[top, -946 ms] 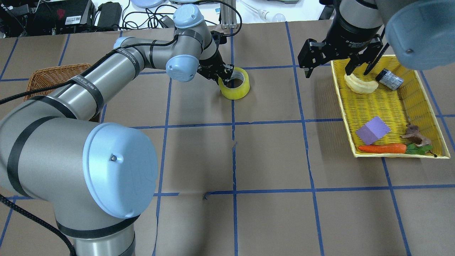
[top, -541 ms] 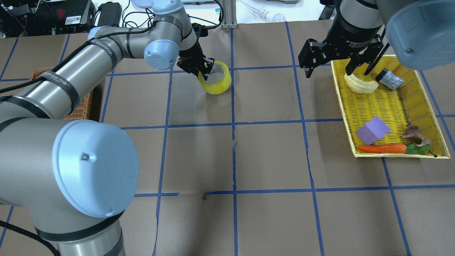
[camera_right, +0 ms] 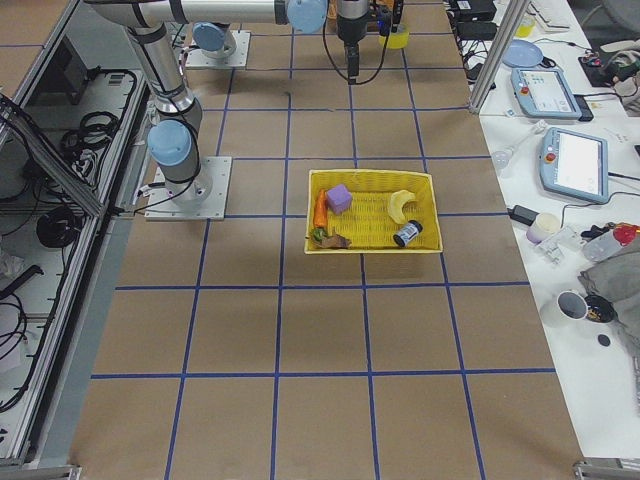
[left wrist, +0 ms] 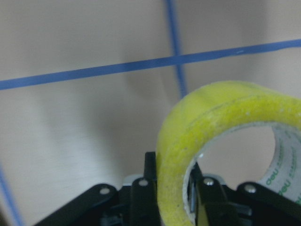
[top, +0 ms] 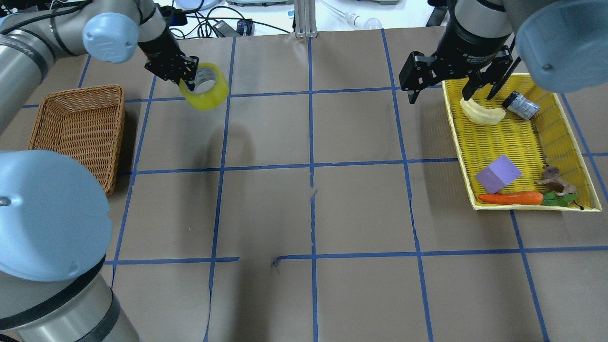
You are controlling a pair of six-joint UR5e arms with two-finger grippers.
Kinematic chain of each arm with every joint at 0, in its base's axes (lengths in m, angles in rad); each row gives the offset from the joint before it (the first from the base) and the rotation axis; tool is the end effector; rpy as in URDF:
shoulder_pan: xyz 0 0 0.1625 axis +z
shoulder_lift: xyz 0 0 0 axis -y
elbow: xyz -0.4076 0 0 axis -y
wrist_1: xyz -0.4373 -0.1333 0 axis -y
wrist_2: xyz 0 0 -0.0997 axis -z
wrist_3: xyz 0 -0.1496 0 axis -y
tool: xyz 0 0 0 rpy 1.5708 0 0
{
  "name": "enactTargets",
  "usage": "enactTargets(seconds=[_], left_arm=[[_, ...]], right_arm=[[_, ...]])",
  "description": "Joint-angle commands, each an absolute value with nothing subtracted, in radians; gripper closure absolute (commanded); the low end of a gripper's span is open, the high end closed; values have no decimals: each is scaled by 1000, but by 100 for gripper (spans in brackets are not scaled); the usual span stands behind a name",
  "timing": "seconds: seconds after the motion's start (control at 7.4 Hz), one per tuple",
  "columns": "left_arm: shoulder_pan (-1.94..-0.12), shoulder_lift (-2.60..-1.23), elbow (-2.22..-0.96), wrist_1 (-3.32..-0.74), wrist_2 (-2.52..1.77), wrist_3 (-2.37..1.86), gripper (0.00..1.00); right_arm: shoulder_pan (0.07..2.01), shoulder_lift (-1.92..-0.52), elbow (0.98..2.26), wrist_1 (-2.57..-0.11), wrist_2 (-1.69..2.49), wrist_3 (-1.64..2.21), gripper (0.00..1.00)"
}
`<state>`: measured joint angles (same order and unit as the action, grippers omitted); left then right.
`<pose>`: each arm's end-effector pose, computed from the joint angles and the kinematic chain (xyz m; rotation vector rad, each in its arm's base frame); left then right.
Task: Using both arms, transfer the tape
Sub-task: 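Carry the tape roll with the left gripper into the wicker basket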
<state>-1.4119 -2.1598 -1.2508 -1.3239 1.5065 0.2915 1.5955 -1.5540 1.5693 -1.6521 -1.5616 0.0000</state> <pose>-0.0233 -0.7576 0.2337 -0.2026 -3.0673 -0.0110 0.1483 -0.5499 0.4207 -0.0391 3.1296 -0.1031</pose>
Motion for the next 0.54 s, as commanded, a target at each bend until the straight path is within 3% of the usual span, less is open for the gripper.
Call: enactTargets(seconds=[0.0,0.41], left_arm=[[-1262,-2103,-1281,-1348,1543,406,100],[-990,-2085,-1414,-1233,1545,735,100]], right_arm=[[1595,-1554,1569,-1652,-1562,0,0],[1597,-1554,1569,-1652,-1562,0,0]])
